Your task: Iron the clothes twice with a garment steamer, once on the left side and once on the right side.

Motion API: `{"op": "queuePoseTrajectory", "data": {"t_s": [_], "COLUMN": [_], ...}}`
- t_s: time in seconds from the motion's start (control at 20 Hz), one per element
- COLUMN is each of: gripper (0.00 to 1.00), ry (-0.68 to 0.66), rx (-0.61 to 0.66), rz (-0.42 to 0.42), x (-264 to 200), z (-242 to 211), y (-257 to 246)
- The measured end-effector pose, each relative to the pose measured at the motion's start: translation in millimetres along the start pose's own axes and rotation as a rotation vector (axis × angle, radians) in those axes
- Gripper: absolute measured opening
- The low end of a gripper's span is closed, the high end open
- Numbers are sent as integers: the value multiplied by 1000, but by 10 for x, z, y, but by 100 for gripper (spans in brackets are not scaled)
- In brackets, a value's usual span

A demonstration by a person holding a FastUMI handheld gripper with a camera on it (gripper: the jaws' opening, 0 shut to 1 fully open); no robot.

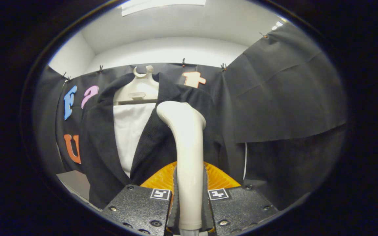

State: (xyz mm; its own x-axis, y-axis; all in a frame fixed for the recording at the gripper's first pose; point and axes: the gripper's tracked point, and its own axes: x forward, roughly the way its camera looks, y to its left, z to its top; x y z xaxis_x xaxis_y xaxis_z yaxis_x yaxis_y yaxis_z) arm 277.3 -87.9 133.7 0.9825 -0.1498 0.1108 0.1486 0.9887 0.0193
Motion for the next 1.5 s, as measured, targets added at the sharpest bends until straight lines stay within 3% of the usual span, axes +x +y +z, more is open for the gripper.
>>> {"op": "queuePoseTrajectory", "data": {"t_s": [1.5], "gripper": [29], "ry": [382], "rx": [-113], "rz": [-83], "x": [-1371], "z": [-2348], "y": [-200]}}
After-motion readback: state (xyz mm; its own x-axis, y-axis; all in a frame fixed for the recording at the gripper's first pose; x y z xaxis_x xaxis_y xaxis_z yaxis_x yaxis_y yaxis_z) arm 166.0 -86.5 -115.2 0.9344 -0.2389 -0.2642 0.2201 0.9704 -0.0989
